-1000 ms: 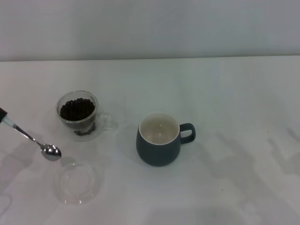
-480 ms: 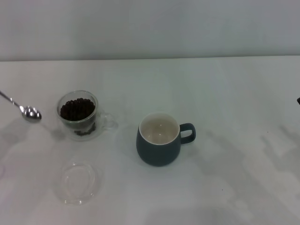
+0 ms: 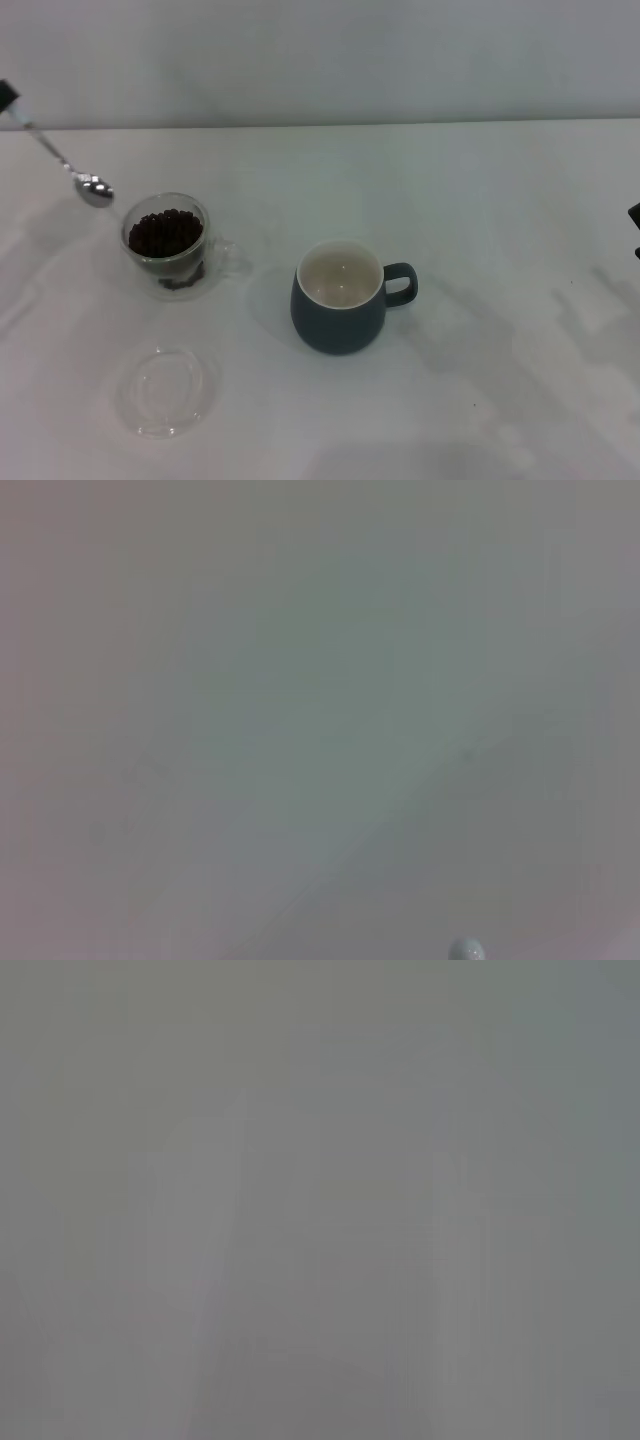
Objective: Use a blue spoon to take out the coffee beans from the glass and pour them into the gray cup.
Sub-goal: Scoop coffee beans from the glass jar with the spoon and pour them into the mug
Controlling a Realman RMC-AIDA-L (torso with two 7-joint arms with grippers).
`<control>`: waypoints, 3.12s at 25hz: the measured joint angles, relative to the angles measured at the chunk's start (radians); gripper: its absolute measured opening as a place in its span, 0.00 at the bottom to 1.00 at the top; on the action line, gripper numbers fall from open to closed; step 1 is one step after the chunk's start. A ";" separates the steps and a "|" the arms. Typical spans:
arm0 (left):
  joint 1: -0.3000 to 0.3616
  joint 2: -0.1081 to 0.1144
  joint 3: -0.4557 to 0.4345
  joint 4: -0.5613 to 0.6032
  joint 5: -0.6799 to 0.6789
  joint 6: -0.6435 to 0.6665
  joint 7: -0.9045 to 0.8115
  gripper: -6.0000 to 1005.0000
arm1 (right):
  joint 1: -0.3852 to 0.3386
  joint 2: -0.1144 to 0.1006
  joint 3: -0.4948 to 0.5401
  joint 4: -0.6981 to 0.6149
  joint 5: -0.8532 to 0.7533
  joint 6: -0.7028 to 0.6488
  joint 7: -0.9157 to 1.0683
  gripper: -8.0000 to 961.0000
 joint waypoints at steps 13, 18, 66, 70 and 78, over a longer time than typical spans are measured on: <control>-0.157 -0.045 0.003 0.001 0.203 -0.224 -0.003 0.13 | 0.007 -0.001 -0.003 -0.003 0.000 0.012 -0.053 0.68; -0.188 -0.055 0.004 0.001 0.268 -0.285 -0.005 0.13 | 0.007 -0.001 -0.003 -0.003 0.000 0.016 -0.054 0.68; 0.058 -0.161 -0.019 -0.019 0.050 -0.190 -0.208 0.13 | 0.070 -0.005 0.005 -0.022 0.003 0.099 -0.046 0.68; 0.079 -0.164 -0.019 -0.024 0.020 -0.165 -0.209 0.13 | 0.066 -0.005 0.001 -0.018 0.002 0.093 -0.046 0.68; 0.129 -0.166 -0.019 -0.028 -0.039 -0.118 -0.206 0.13 | 0.059 -0.005 -0.004 -0.015 0.001 0.092 -0.051 0.68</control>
